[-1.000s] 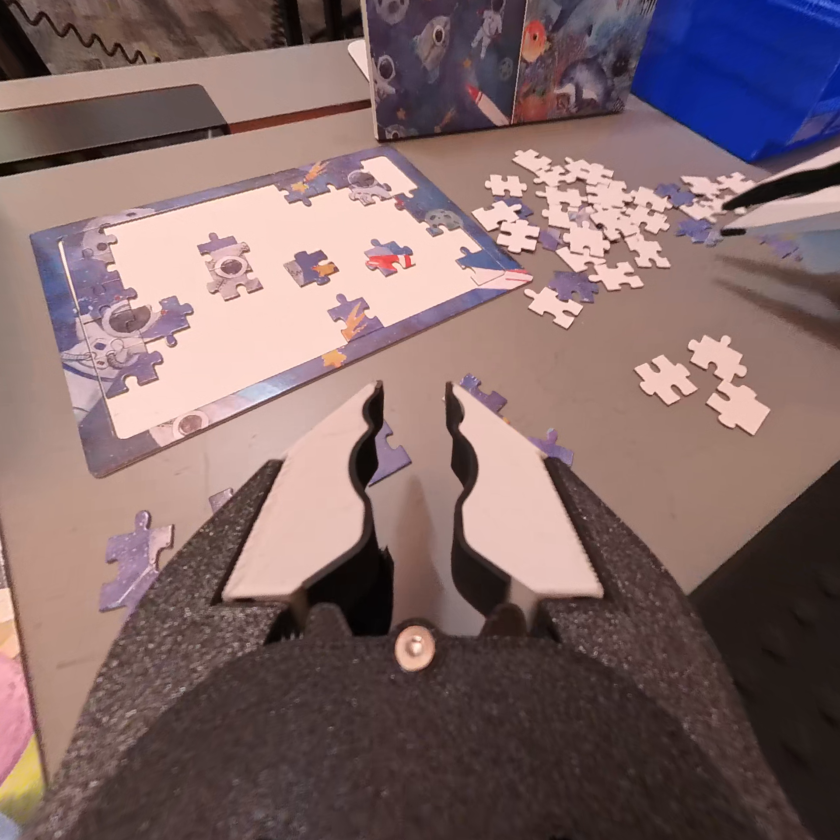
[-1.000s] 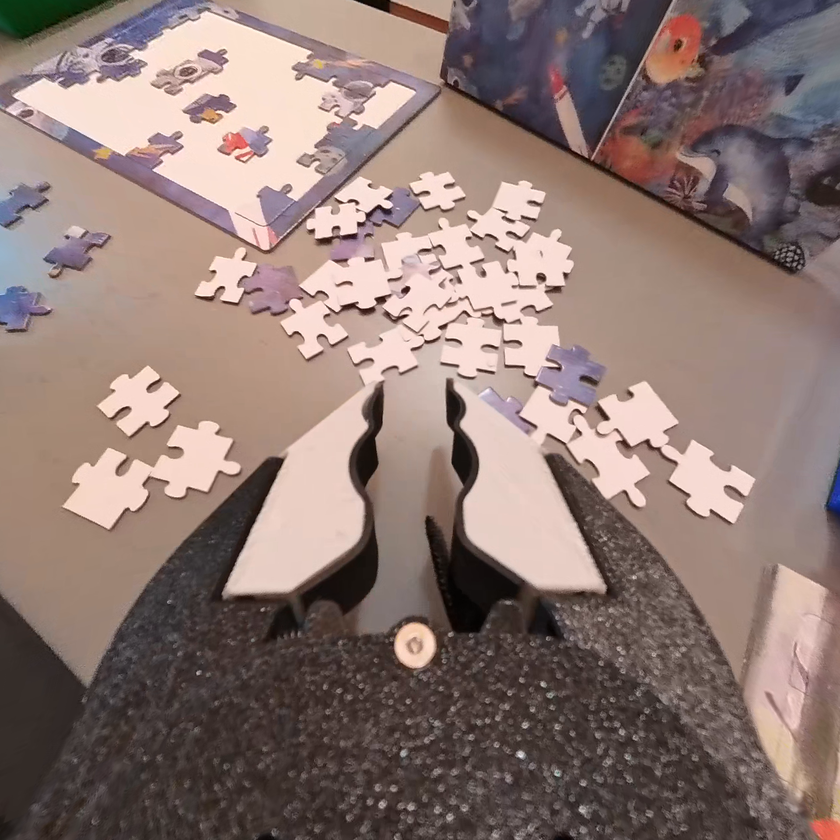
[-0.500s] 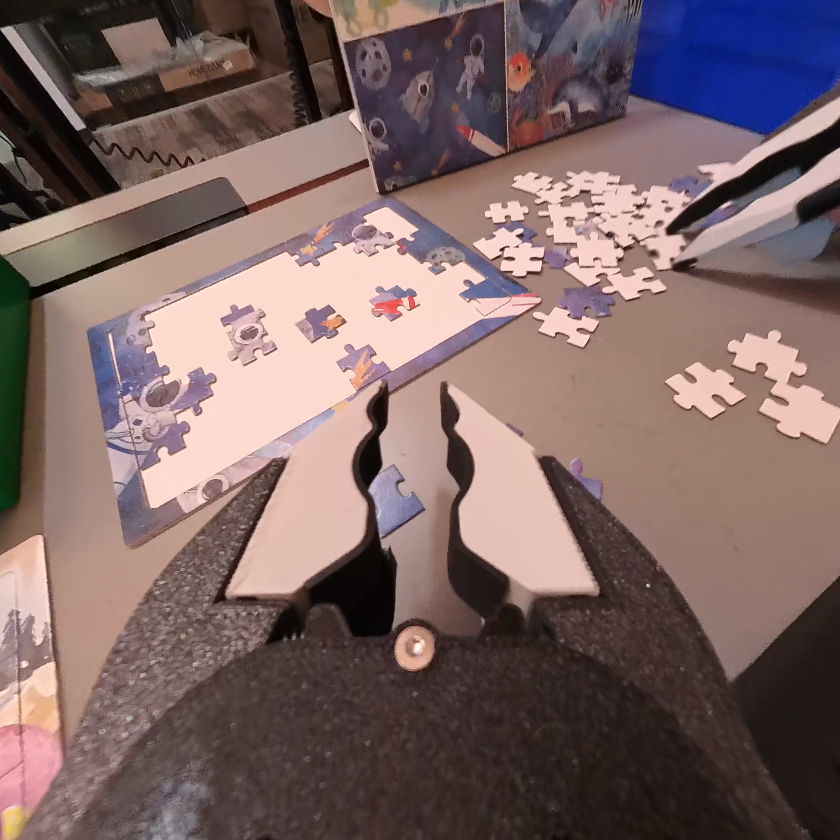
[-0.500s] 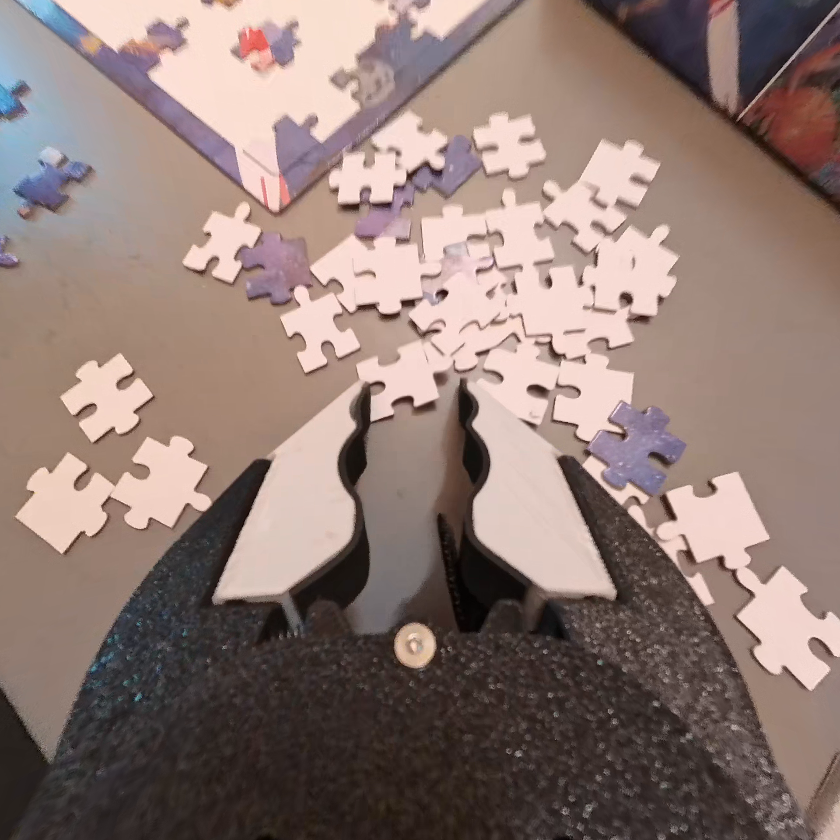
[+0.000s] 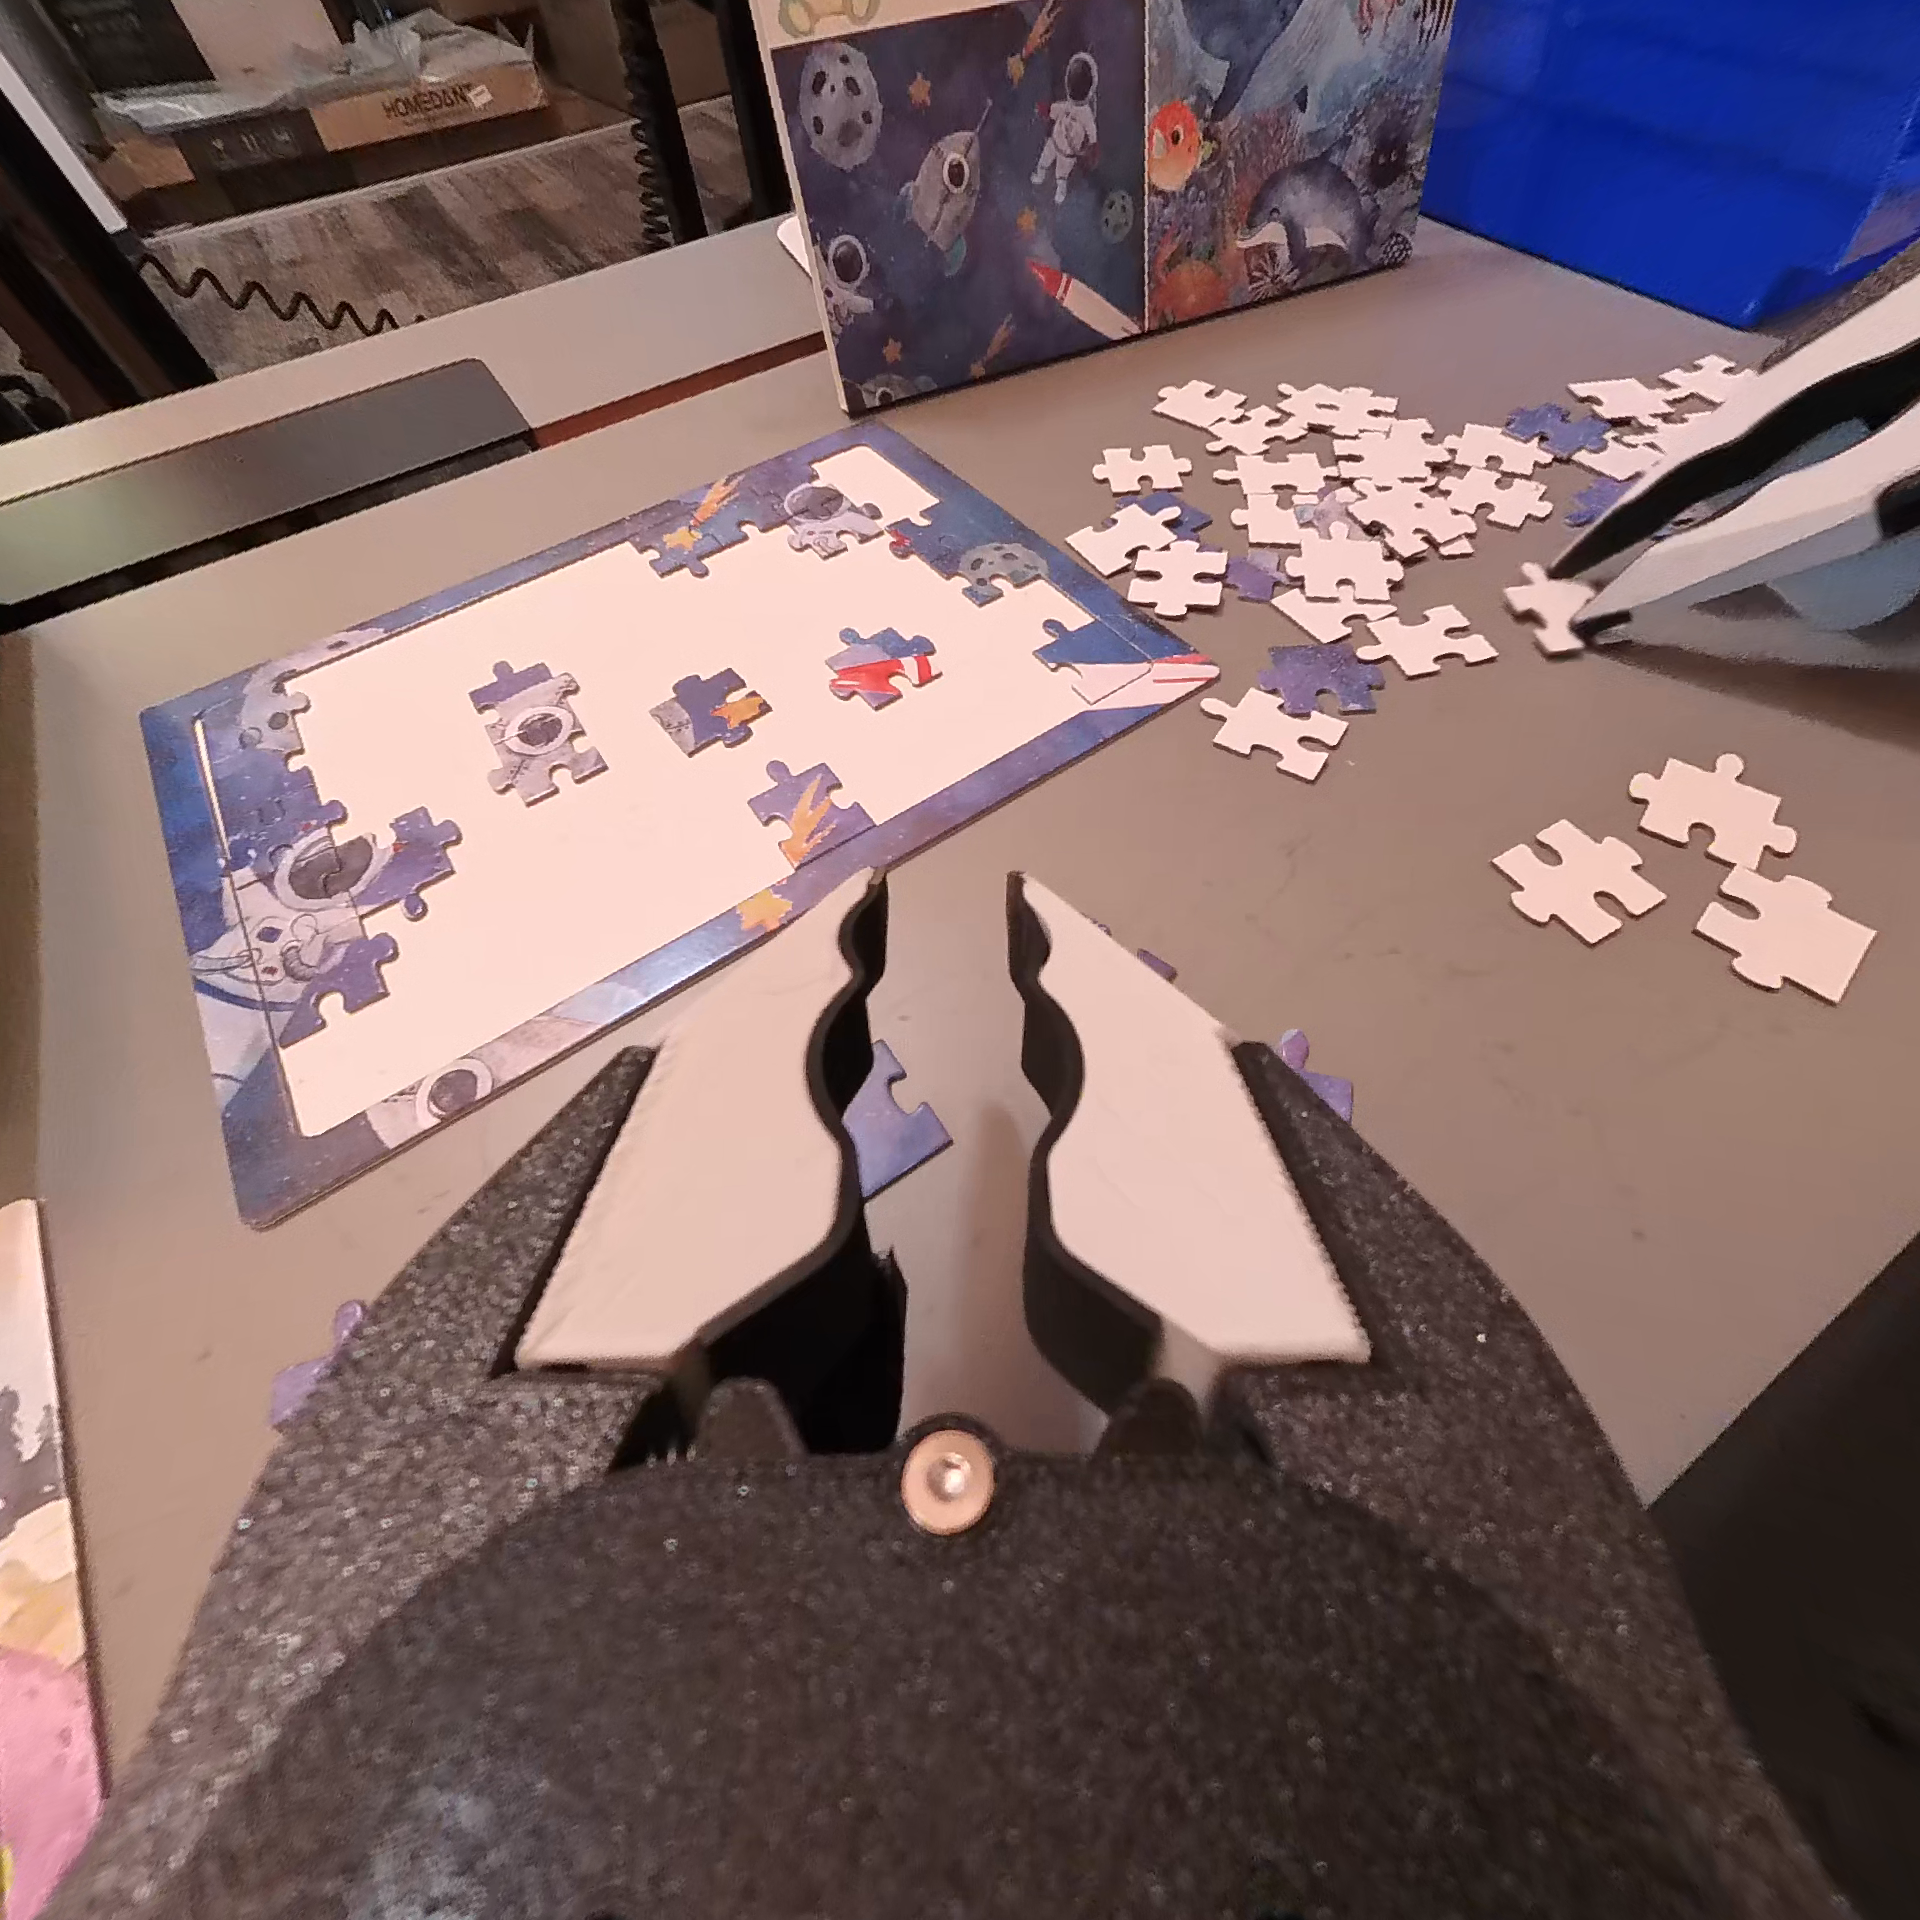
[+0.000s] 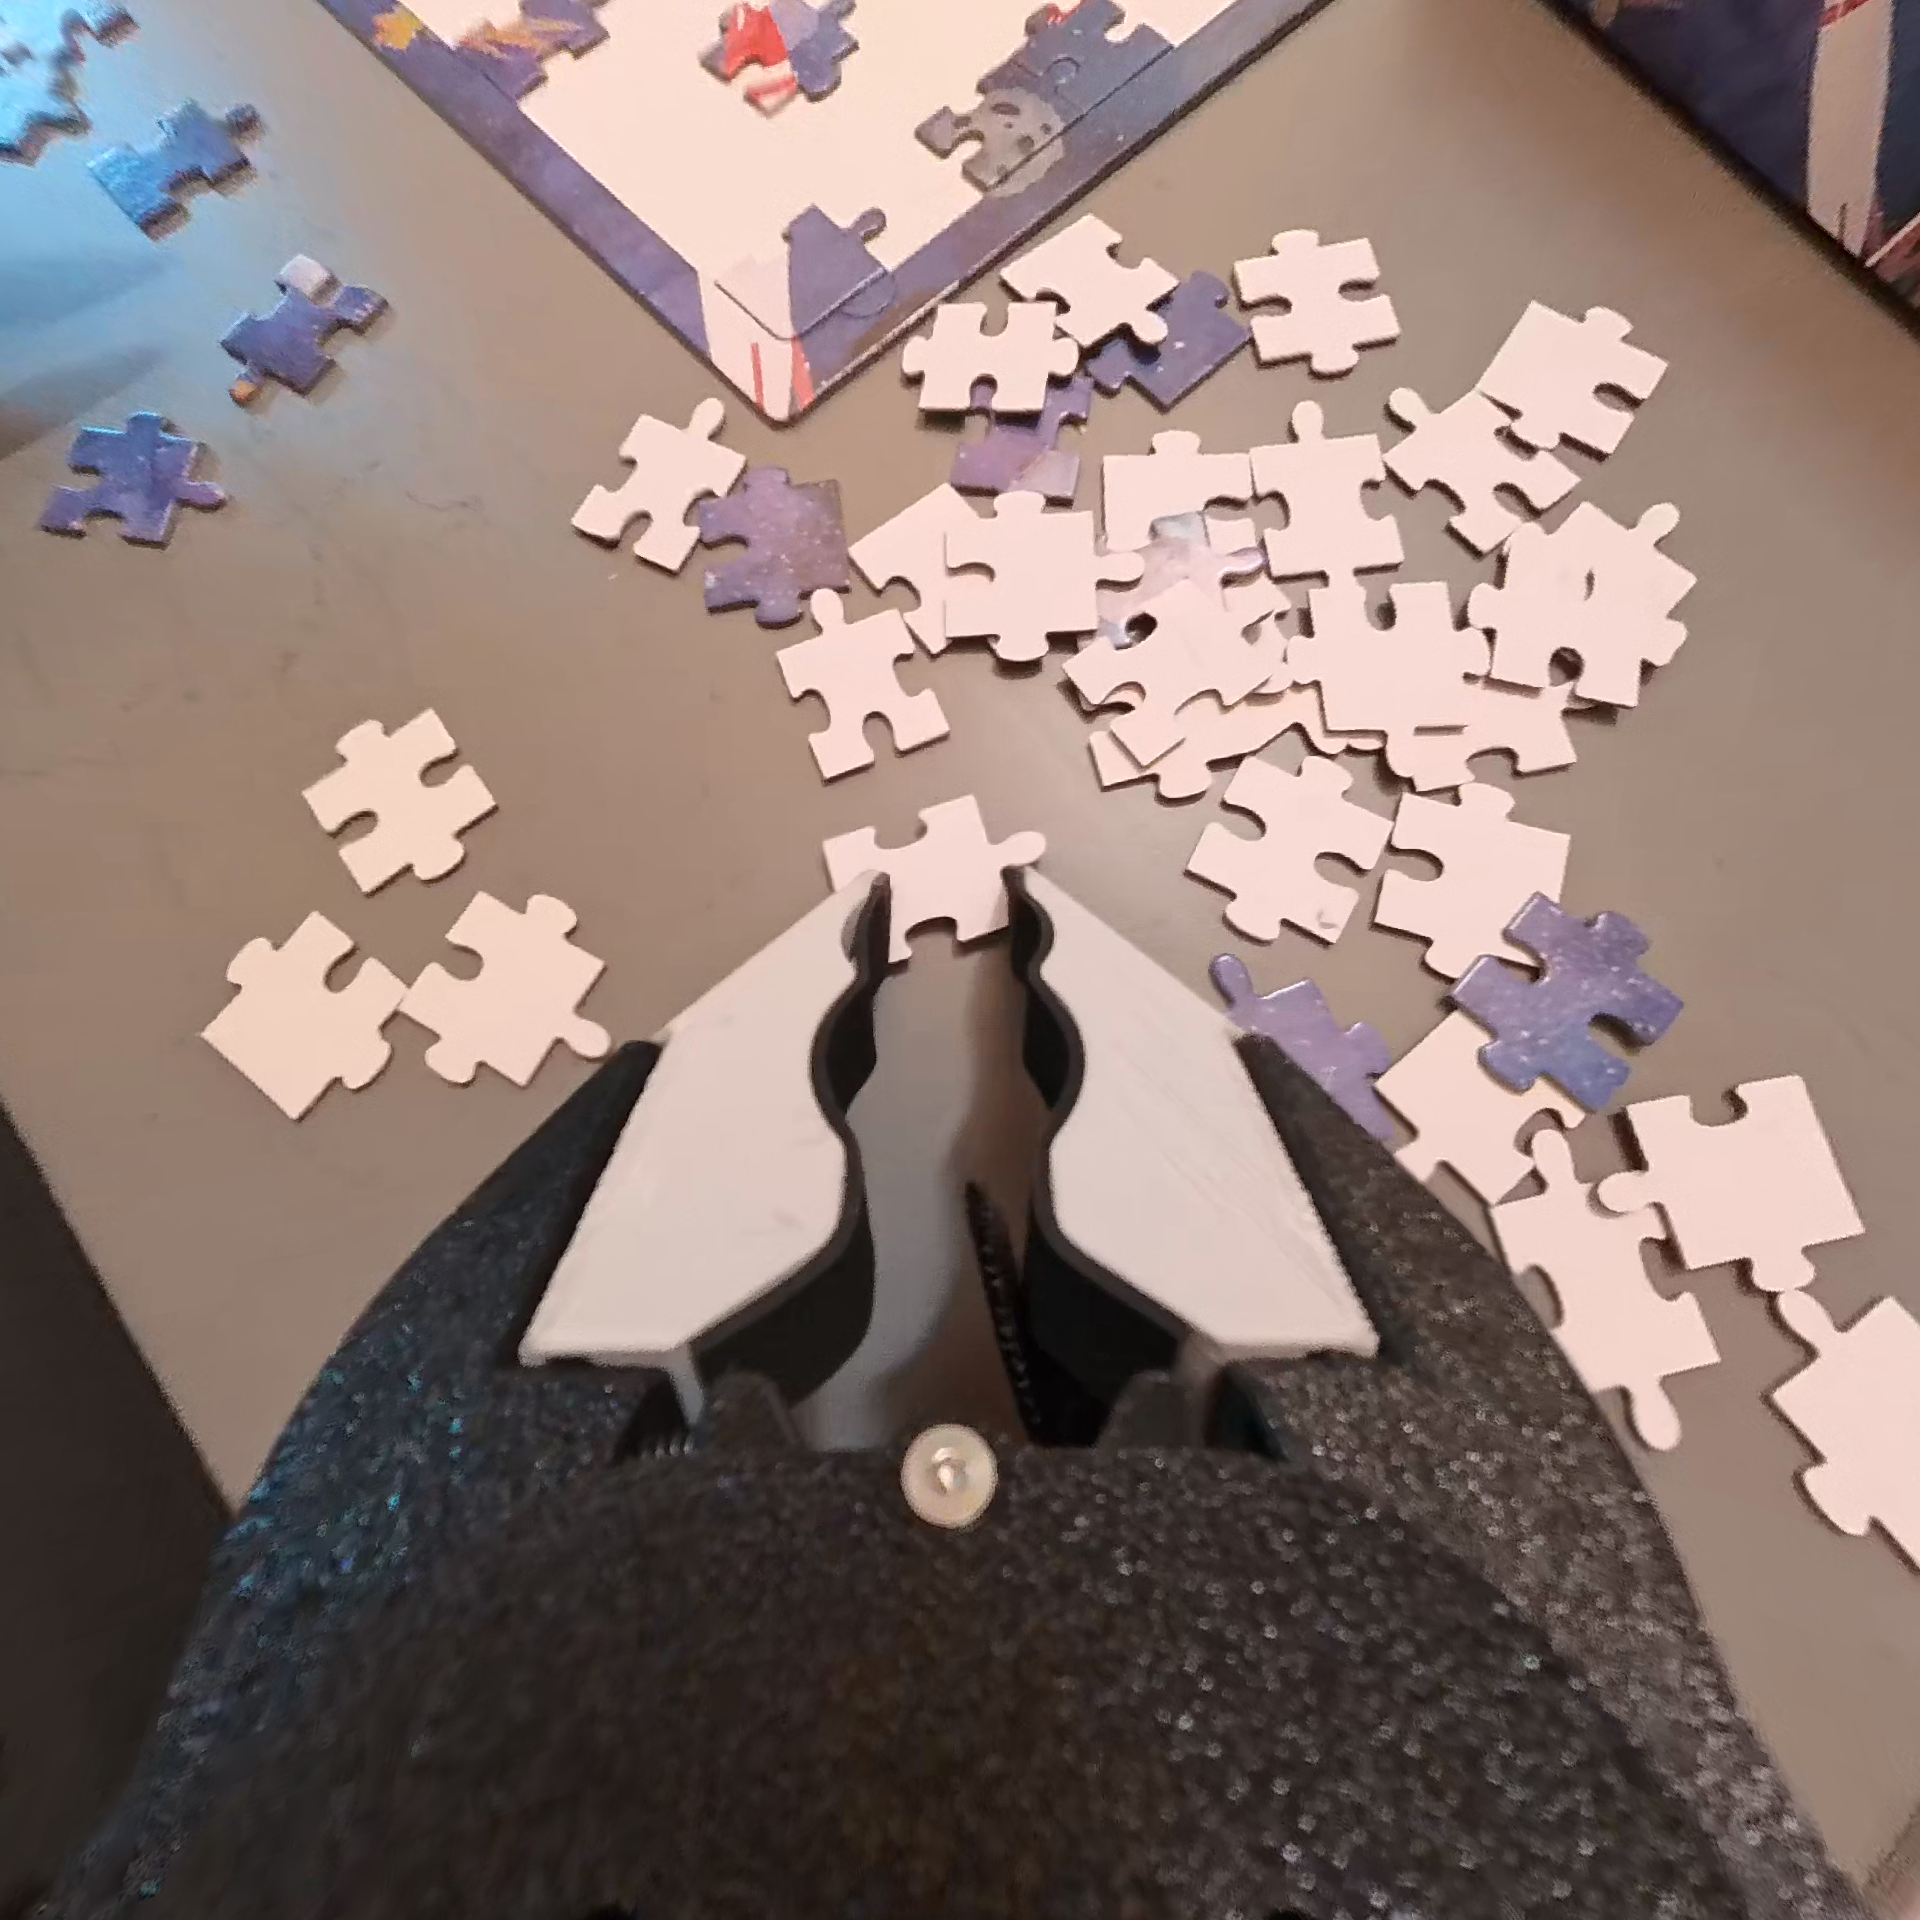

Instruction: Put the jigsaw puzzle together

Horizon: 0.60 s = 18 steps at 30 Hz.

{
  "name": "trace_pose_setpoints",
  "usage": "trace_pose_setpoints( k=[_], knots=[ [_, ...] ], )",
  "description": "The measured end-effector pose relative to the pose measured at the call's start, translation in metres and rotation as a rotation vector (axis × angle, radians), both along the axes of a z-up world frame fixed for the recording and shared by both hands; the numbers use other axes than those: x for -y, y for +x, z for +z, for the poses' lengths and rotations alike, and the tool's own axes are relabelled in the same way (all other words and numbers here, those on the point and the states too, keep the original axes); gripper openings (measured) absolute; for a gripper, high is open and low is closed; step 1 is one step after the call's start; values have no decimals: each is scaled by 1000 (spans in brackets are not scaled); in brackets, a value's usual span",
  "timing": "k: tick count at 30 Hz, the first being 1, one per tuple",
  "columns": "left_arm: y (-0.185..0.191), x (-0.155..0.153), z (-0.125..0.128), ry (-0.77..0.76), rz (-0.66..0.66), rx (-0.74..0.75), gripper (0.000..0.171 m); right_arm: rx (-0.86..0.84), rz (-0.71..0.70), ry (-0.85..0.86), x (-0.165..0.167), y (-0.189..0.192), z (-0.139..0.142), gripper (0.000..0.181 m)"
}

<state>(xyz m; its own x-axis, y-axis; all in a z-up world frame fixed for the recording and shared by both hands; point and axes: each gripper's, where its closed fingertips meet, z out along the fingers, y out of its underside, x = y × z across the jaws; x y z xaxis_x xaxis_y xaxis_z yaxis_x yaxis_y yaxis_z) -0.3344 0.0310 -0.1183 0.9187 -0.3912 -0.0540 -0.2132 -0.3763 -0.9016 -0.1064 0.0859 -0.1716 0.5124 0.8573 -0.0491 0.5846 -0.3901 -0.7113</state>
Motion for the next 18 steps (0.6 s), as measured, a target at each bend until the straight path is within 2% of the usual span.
trace_pose_setpoints(
  k=[3,5,7,9,11,13,18],
  knots=[
    [0,0,-1,-5,0,7,23,-106,-22,-22,-3,-2,14,22],
    [0,0,0,-4,-2,6,23,-263,-18,-79,0,-8,34,22],
    [1,0,-1,-6,-6,3,23,-539,6,-195,7,-19,70,22],
    [1,0,-2,-10,-5,-1,23,-873,81,-391,17,-23,115,22],
    [1,1,-2,-8,-6,0,23,-1125,158,-564,23,-17,146,21],
    [1,1,-1,-7,-5,0,23,-1257,202,-667,25,-10,159,21],
    [3,1,0,2,-13,-7,23,-1456,263,-781,25,9,179,22]
  ],
)
